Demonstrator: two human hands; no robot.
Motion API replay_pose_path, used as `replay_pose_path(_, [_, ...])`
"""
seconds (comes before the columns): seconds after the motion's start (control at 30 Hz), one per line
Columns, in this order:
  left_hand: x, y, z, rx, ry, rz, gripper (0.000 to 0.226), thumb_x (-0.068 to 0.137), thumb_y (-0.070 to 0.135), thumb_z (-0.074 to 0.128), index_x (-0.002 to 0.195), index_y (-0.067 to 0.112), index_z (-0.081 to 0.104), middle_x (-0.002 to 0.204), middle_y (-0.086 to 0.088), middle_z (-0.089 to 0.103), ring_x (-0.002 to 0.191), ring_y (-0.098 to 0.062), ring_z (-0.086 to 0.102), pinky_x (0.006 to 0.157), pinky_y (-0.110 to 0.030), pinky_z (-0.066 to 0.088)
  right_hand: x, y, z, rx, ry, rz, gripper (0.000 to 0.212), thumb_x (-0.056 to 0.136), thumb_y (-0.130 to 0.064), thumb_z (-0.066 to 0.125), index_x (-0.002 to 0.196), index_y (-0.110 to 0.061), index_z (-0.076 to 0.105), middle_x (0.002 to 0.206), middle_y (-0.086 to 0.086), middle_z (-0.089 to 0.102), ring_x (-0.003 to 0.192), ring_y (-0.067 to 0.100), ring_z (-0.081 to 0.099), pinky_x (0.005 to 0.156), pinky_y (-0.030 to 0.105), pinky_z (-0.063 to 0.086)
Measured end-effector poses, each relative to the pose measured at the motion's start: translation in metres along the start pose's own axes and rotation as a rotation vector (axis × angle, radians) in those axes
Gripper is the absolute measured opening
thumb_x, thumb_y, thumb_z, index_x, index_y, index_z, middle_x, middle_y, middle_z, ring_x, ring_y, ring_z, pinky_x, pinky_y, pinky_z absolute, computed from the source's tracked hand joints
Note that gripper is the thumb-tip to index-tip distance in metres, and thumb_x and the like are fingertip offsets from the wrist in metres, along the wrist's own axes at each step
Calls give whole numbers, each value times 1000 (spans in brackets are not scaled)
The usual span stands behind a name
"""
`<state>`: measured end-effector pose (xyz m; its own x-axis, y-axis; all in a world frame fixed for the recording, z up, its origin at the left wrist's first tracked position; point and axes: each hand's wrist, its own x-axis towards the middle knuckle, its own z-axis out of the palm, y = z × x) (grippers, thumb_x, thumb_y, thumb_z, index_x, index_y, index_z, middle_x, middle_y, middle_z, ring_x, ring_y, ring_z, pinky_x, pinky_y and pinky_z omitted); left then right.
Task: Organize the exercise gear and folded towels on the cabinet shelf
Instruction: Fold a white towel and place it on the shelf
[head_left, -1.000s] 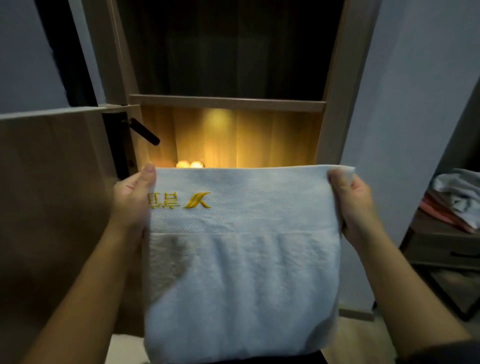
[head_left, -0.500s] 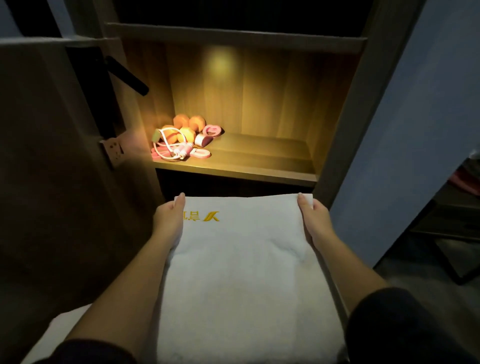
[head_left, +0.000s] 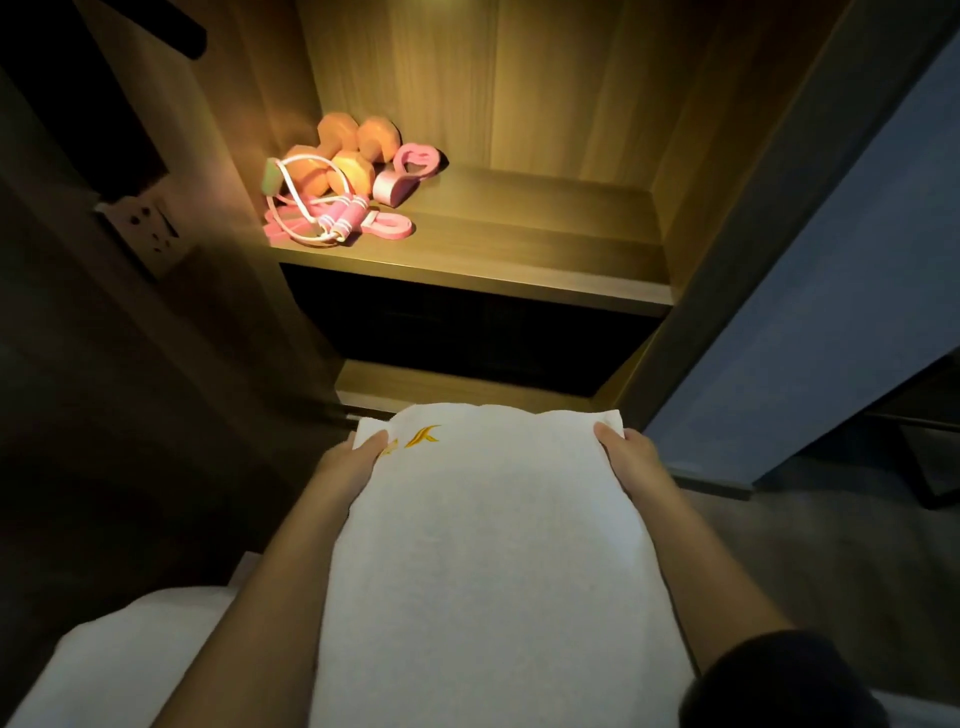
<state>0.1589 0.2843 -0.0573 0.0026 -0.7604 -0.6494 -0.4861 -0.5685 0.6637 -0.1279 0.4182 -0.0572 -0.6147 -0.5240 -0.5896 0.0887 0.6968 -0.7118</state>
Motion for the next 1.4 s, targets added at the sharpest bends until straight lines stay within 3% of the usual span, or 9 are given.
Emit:
replay_pose_path(0.13, [10,-4,-1,-101,-62,-119,60,90,52,62,136,15,53,113,-10,66,99,-31,64,95,-49,51,4,0,0,119,-141,185,43,96,-53,50,123,-21,56,117,6,65,101,29,63,87,45,53])
replay_pose_path(0.33, [3,-6,5,-148,-56,-80,52,95,47,57,137,18,51,99,-2,65,90,-23,63,64,-33,48,1,10,0,127,-23,51,43,97,-50,50,131,-24,50,122,1,61,94,21,60,70,34,48])
replay_pose_path(0.5, [-15,-15,-11,-170,-164,-64,51,91,45,62,135,23,50,116,-5,66,101,-27,66,83,-43,54,-13,12,-12,61,-47,36,45,96,-49,51,132,-23,46,117,3,58,93,22,59,66,33,48])
replay_pose_path(0.63, [-30,-30,-24,-186,-234,-40,40,87,45,67,121,27,56,114,-3,70,103,-29,68,97,-54,50,-31,21,-23,169,-185,142,58,88,-58,59,136,-28,45,126,4,60,108,30,61,95,52,50])
replay_pose_path(0.83, [-63,-32,-29,-101,-186,49,32,89,44,66,114,26,58,111,0,68,98,-26,67,90,-51,53,-57,29,-28,-37,-114,62,39,90,-57,55,113,-25,54,116,4,64,87,20,59,85,42,49])
replay_pose_path(1.1, [-105,-60,-37,-54,-197,115,34,91,42,64,120,25,58,116,0,67,103,-24,65,90,-51,53,-97,57,-54,21,-262,51,37,88,-57,59,114,-31,60,108,0,69,100,29,66,88,51,54])
replay_pose_path(1.23, [-94,-51,-37,193,56,451,26,87,39,69,109,26,64,123,4,58,102,-16,62,84,-39,54,-92,48,-48,-161,-27,-261,24,91,-49,60,97,-26,60,99,-4,64,90,19,64,69,31,51])
replay_pose_path(1.3, [-91,-46,-36,81,82,589,9,89,31,68,96,35,64,107,12,67,92,-11,67,70,-27,53,-92,44,-44,-102,66,-435,16,91,-46,60,97,-32,58,96,-10,63,86,14,63,67,27,51])
replay_pose_path(1.4, [-90,-42,-27,-220,-43,672,28,97,19,58,92,45,65,100,12,73,91,-9,71,62,-21,55,-93,40,-39,92,6,-498,12,90,-55,54,99,-48,56,96,-23,65,88,1,66,66,24,53])
